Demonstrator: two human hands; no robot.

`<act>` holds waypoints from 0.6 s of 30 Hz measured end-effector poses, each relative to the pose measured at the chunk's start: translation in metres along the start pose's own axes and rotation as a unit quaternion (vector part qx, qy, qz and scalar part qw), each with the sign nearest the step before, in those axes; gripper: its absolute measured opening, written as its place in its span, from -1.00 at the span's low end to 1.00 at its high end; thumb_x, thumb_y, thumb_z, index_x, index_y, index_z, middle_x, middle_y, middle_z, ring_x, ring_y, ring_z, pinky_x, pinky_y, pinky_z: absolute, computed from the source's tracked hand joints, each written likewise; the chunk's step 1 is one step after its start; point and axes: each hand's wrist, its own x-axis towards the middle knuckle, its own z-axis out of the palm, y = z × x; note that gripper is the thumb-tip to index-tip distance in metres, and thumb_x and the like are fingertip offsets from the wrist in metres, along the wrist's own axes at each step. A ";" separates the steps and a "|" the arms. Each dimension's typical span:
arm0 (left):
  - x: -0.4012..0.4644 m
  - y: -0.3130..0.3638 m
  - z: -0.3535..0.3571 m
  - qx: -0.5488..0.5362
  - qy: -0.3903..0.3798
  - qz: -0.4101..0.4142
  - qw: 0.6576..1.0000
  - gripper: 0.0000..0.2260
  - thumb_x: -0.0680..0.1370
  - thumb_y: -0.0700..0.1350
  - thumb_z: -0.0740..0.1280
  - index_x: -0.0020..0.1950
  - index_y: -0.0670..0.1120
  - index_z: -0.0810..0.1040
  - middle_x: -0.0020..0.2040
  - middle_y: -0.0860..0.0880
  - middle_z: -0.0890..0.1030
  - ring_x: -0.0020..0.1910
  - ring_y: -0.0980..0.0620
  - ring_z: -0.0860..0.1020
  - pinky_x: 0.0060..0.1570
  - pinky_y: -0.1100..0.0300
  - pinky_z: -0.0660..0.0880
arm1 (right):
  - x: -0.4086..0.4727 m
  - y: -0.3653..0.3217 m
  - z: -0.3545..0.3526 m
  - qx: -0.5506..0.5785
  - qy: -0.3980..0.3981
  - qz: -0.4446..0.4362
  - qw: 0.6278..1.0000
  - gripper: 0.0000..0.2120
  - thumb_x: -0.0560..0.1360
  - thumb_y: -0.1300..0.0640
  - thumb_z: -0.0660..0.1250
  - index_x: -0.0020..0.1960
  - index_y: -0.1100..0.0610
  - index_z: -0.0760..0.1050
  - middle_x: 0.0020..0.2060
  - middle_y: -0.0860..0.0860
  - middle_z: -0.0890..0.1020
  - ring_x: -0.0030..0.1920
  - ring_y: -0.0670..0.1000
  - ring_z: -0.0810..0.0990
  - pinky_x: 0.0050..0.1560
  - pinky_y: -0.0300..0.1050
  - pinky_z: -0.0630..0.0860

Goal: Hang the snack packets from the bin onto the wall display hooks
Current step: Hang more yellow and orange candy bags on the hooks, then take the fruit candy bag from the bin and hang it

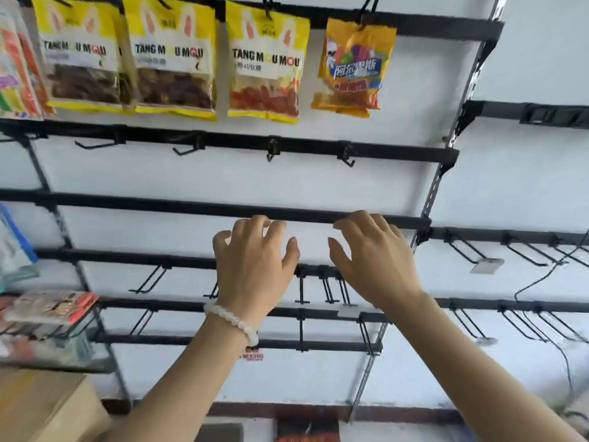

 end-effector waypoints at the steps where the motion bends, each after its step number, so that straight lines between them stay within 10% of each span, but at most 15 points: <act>1: -0.021 -0.003 -0.005 0.002 -0.011 -0.017 1.000 -0.69 0.48 0.09 0.13 -0.03 -0.01 0.60 -0.08 0.00 0.60 -0.07 -0.06 0.55 -0.09 -0.01 0.39 | -0.018 -0.010 0.000 0.008 -0.008 -0.004 1.000 -0.70 0.47 -0.02 0.15 -0.02 0.13 0.56 -0.11 0.04 0.61 -0.14 0.13 0.58 -0.21 -0.03 0.52; 18: -0.244 -0.143 -0.050 0.065 -0.208 -0.162 0.962 -0.72 0.52 0.05 0.20 0.11 -0.03 0.57 0.02 -0.06 0.61 0.01 -0.10 0.54 -0.06 -0.02 0.44 | -0.163 -0.213 0.049 0.100 -0.156 -0.045 0.982 -0.68 0.44 -0.02 0.13 -0.06 0.13 0.58 -0.14 0.06 0.63 -0.16 0.15 0.60 -0.22 -0.04 0.52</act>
